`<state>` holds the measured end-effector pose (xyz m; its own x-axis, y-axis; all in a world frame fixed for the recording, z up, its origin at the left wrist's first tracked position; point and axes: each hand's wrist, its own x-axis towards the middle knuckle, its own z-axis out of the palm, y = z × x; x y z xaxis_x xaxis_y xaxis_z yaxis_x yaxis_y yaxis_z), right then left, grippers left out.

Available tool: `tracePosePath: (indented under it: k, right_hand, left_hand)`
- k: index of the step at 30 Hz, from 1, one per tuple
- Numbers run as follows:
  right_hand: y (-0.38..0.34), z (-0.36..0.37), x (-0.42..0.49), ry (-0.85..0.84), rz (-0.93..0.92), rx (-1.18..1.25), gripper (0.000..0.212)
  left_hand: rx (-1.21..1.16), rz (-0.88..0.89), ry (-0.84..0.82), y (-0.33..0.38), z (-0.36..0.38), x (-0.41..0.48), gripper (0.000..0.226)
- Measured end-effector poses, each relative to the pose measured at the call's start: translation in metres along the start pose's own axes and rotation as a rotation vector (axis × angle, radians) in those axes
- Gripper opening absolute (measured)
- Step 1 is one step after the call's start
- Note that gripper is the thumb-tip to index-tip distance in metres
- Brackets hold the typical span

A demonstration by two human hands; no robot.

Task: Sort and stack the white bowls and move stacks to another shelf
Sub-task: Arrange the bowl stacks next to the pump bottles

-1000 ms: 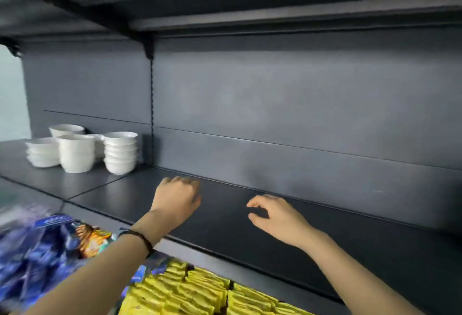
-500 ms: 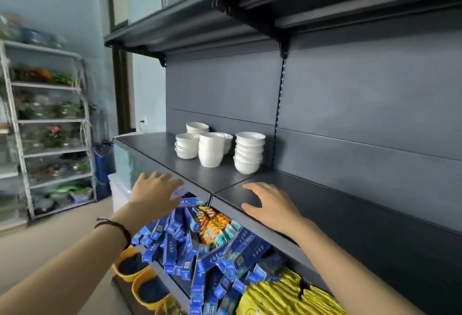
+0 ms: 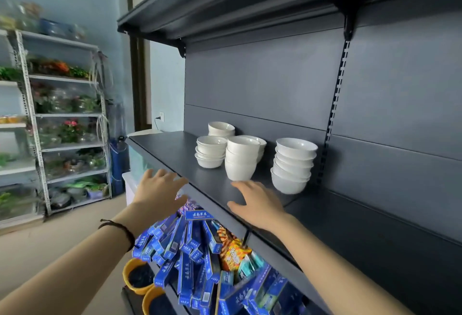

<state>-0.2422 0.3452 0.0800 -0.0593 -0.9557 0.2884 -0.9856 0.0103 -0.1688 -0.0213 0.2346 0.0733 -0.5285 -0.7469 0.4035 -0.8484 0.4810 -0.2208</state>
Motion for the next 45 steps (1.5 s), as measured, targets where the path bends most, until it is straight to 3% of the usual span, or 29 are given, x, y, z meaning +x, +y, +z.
tracePosePath:
  k: [8, 12, 16, 19, 22, 26, 31, 33, 37, 41, 45]
  right_hand:
    - [-0.005, 0.038, 0.114, -0.061, -0.019, 0.129, 0.059]
    - [-0.016, 0.059, 0.157, -0.046, 0.086, 0.195, 0.049]
    - [-0.019, 0.083, 0.189, 0.049, 0.237, 0.315, 0.070]
    - [-0.026, 0.097, 0.210, 0.269, 0.307, 0.602, 0.073]
    - [-0.032, 0.104, 0.231, 0.476, 0.382, 0.725, 0.079]
    - [-0.038, 0.115, 0.254, 0.653, 0.527, 0.724, 0.106]
    - [-0.046, 0.117, 0.269, 0.746, 0.580, 0.743, 0.085]
    - [-0.045, 0.118, 0.273, 0.744, 0.580, 0.785, 0.073]
    - [-0.040, 0.122, 0.282, 0.754, 0.587, 0.902, 0.077]
    - [-0.038, 0.121, 0.300, 0.983, 0.655, 1.111, 0.064]
    - [-0.036, 0.120, 0.318, 1.199, 0.740, 1.258, 0.044]
  left_hand:
    - [-0.008, 0.025, -0.025, -0.036, 0.056, 0.092, 0.049]
    - [-0.040, -0.001, -0.045, -0.062, 0.078, 0.122, 0.048]
    - [-0.148, -0.038, -0.034, -0.083, 0.100, 0.157, 0.046]
    - [-0.271, -0.028, -0.027, -0.095, 0.117, 0.184, 0.047]
    - [-0.508, -0.029, -0.076, -0.106, 0.134, 0.213, 0.046]
    - [-1.106, -0.031, -0.177, -0.112, 0.154, 0.246, 0.047]
    - [-1.672, -0.082, -0.357, -0.103, 0.159, 0.285, 0.053]
    - [-1.779, -0.064, -0.398, -0.094, 0.159, 0.293, 0.053]
    - [-1.931, -0.021, -0.498, -0.071, 0.160, 0.303, 0.063]
    - [-2.096, -0.084, -0.525, -0.052, 0.158, 0.309, 0.050]
    - [-2.148, -0.065, -0.509, -0.038, 0.156, 0.314, 0.052]
